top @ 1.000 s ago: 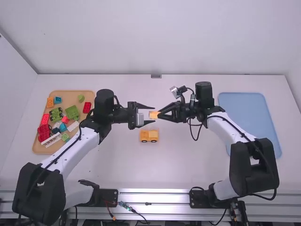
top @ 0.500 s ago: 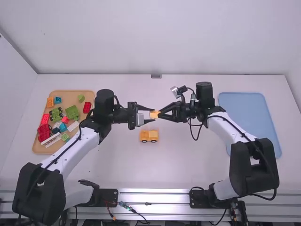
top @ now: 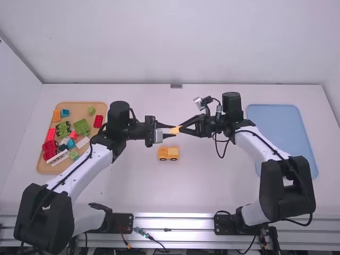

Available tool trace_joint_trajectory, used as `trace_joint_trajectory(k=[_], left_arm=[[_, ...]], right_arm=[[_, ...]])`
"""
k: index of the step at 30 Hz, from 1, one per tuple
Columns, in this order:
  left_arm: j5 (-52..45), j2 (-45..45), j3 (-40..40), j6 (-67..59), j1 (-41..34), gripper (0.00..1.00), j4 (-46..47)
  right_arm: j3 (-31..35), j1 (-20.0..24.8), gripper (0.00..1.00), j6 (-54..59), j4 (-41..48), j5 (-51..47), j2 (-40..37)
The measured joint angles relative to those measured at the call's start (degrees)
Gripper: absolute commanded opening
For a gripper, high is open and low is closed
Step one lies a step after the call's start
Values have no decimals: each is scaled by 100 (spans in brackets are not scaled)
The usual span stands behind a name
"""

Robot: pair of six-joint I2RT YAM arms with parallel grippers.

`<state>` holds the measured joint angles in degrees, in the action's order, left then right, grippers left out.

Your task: Assemble lego blocks to make yellow taxi

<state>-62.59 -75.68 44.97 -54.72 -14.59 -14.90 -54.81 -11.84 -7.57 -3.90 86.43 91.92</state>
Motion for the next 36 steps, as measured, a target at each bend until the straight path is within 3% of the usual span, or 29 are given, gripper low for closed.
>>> trace_joint_trajectory(k=[7,13,14,17,18,20,22,27,35,36], left_arm=[[-20,0,0,-17,0,25,0],[-20,0,0,24,0,24,0],[-20,0,0,24,0,24,2],[-20,0,0,28,0,24,-11],[-17,0,0,74,0,24,-44],[-17,0,0,184,2,23,-136],[-17,0,0,269,2,24,-201],[31,0,0,492,0,23,-258],[516,0,2,2225,144,24,-527],[525,0,13,2492,225,19,-455]], right_arm=[[0,0,22,7,-7,2,0],[0,0,22,31,-15,0,0],[0,0,26,26,-15,0,0],[0,0,50,48,-22,-4,0],[0,0,68,66,-17,-4,0],[0,0,94,116,-26,-2,0],[0,0,99,144,-22,0,0],[0,9,99,330,-7,-4,0],[0,420,99,2240,678,-660,0],[0,468,99,2483,798,-800,0]])
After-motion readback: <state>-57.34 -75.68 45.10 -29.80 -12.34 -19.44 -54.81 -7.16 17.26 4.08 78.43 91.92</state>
